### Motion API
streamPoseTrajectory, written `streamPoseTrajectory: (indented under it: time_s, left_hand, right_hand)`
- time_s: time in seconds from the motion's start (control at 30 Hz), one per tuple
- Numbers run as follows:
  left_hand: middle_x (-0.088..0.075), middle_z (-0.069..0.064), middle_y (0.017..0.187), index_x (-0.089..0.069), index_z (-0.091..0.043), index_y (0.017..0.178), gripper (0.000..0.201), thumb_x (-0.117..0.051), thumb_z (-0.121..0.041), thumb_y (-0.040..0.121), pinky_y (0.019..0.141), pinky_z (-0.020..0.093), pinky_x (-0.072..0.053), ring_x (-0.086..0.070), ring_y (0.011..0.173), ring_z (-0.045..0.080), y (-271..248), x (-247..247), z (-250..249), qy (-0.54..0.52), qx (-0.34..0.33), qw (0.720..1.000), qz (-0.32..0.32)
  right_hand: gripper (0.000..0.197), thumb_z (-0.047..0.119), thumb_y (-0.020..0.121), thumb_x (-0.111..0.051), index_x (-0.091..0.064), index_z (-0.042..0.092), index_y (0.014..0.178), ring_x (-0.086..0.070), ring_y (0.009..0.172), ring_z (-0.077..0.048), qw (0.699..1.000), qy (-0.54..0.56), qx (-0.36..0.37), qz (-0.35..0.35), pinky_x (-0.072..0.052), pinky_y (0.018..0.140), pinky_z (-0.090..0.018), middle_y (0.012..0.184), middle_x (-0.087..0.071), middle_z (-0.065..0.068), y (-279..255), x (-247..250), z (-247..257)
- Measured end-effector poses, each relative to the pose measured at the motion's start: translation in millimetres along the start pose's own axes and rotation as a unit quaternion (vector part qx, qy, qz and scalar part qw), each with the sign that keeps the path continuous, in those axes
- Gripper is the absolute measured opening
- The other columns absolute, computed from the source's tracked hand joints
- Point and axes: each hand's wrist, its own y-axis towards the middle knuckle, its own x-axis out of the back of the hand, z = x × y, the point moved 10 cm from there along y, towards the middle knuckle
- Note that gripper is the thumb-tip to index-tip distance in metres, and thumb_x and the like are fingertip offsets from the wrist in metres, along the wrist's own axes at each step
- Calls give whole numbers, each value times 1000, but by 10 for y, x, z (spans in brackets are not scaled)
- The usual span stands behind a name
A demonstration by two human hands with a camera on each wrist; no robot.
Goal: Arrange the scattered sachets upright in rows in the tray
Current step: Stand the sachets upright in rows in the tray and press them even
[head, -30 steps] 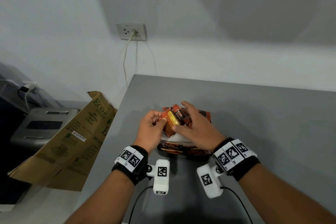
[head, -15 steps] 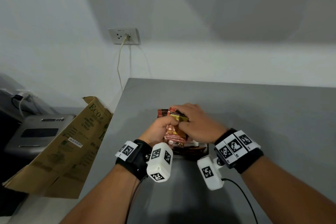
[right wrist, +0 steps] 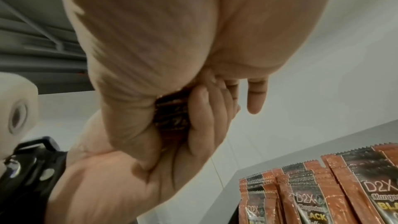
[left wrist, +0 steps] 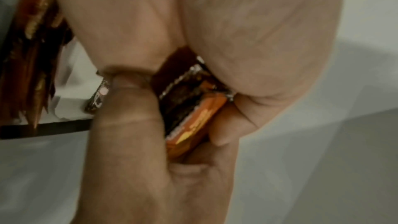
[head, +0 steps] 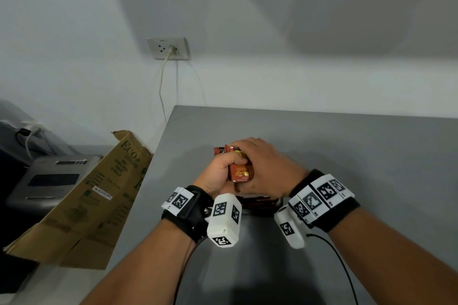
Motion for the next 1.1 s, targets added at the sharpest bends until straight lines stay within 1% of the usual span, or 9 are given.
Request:
streamPoseTrajectory:
  time_s: [0.1, 0.2, 0.4, 0.57, 0.63, 0.73, 0.83, 0.9, 1.1]
  left_hand:
    - [-69, 21, 99, -66, -5, 114, 44, -62, -4, 70, 81, 41, -51, -68, 87, 32, 27, 58, -44, 2, -36, 999, -12]
    - [-66, 25, 119, -57, -13, 135, 63, -61, 2, 74, 88, 51, -52, -67, 98, 38, 33, 74, -98, 1, -66, 998, -1]
    - [-68, 19, 103, -58, -10, 129, 44, -66, -4, 86, 68, 41, -58, -68, 85, 32, 35, 83, -103, 32, -69, 997, -25]
    - [-64, 12, 81, -68, -12, 102, 43, -64, -51, 85, 60, 31, -52, -60, 69, 21, 56, 138, -2, 5, -15, 999, -43]
    - [-65, 13, 81, -74, -14, 93, 29, -69, -41, 84, 63, 33, -52, -61, 68, 22, 59, 170, -38, -11, -30, 998, -52]
    - [-69, 15, 90, -66, -12, 111, 26, -62, -1, 88, 55, 32, -54, -66, 67, 26, 52, 190, -141, 1, -64, 995, -76]
    - [-65, 21, 104, -56, -4, 127, 44, -53, 16, 89, 43, 26, -49, -66, 65, 26, 5, 159, -276, 44, -99, 992, -71]
    - [-65, 22, 105, -54, -1, 129, 47, -56, 18, 87, 44, 26, -50, -67, 66, 24, -17, 146, -300, 64, -111, 990, -66]
    - [-66, 21, 95, -62, -5, 113, 27, -43, 0, 94, 47, 29, -54, -67, 67, 27, -19, 161, -224, 23, -88, 992, -84]
  right_hand:
    - [97, 41, 68, -85, -32, 29, 149, -41, 122, -4, 990, 134, -41, 2, -38, 103, -23, 134, -43, 14, -46, 20, -110]
    - [65, 30, 85, -76, -45, 36, 141, -54, 112, -3, 948, 297, -102, -47, -47, 84, -15, 126, -49, 14, -118, 114, -308]
    - [26, 10, 86, -75, -71, 25, 107, -73, 88, -26, 913, 378, -128, -90, -59, 84, -49, 96, -76, -5, -185, 123, -474]
    - [14, 11, 85, -74, -70, 24, 84, -64, 84, -5, 921, 278, -124, -243, -52, 78, -23, 87, -69, 9, -300, 526, -581]
    - [17, 7, 82, -75, -69, 22, 81, -59, 90, 0, 938, 234, -97, -234, -45, 79, -10, 94, -64, 12, -303, 530, -472]
    - [23, 2, 73, -78, -71, 22, 82, -55, 103, 8, 961, 218, -81, -152, -39, 88, -3, 111, -60, 13, -298, 236, -376]
    - [23, -1, 76, -75, -72, 18, 88, -63, 101, 1, 914, 370, -112, -121, -51, 92, -20, 120, -62, 3, -300, 67, -479]
    - [19, 0, 83, -73, -68, 14, 94, -71, 83, -15, 867, 458, -140, -137, -59, 77, -33, 108, -70, -9, -305, 40, -523]
    - [27, 0, 85, -72, -67, 17, 105, -73, 85, -23, 850, 464, -198, -150, -61, 76, -40, 98, -74, -7, -281, -79, -661]
